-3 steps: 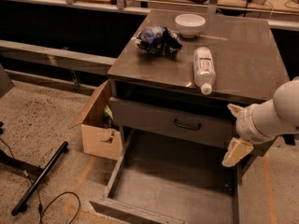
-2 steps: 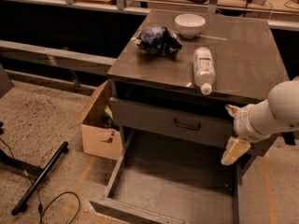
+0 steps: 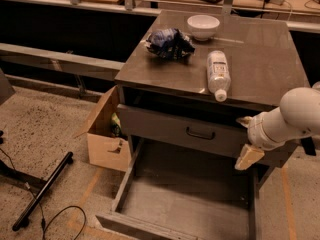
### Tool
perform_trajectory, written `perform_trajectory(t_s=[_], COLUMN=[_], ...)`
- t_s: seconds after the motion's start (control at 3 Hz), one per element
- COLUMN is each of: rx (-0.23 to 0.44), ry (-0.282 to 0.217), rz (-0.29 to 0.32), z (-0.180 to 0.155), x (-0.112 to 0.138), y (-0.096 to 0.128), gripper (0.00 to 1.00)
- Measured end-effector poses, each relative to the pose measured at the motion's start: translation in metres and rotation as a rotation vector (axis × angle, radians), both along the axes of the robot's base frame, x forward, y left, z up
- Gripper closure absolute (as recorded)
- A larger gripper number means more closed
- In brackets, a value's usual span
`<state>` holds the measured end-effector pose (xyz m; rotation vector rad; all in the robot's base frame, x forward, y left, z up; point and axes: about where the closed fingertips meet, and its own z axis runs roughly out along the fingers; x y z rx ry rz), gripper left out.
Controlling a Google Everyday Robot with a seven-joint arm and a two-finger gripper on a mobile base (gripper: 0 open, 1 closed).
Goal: Open top drawer
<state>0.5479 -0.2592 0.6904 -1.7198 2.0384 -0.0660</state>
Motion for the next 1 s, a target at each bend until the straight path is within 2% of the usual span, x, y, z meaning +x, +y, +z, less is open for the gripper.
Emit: perform_trajectory(t_s=[0.67,1.0], rx=[-0.001,-0.005], ry=[0.031,0.057], rz=[-0.007,-0.029], z=[-0.013,-0.010], x=[0.004,-0.011], y=[0.001,-0.002], gripper=[0.64,0.88])
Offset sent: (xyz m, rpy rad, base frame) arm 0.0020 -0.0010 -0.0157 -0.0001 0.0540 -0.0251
